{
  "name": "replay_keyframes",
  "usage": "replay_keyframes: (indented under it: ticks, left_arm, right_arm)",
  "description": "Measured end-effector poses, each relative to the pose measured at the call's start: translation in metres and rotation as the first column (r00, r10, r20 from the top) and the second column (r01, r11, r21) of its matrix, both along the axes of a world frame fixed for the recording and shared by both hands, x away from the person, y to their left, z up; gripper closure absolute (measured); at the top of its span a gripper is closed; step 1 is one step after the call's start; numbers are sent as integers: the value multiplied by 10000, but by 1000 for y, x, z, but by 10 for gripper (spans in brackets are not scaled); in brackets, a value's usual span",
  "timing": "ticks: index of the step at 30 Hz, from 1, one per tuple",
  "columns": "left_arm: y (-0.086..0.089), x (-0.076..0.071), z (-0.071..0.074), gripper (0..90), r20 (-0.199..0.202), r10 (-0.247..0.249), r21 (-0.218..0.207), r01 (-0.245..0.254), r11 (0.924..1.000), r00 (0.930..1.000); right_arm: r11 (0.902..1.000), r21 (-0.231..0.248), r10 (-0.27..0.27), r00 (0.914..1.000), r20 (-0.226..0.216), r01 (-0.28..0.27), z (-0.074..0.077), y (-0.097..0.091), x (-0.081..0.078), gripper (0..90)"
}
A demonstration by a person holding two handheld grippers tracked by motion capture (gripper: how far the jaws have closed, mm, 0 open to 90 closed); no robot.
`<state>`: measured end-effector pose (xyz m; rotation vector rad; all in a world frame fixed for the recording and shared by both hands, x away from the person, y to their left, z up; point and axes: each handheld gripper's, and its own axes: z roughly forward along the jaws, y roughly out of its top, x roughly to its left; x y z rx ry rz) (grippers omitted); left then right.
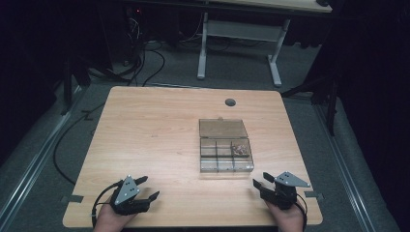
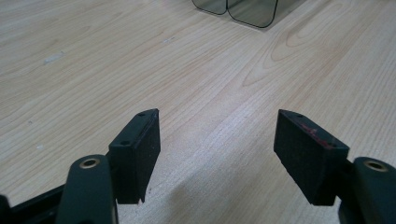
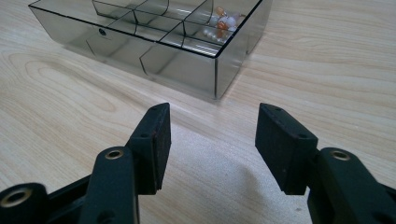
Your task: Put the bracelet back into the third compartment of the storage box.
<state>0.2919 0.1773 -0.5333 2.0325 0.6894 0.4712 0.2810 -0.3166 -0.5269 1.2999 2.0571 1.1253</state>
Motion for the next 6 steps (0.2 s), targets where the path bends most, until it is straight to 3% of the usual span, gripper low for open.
replay_keyframes:
  ticks: [6]
  left_arm:
    - [0,0,0,322,25,-42,-16,42,10000,10000]
  right_arm:
    - [10000,41,-87,9999,-60,87,0,0,0,461]
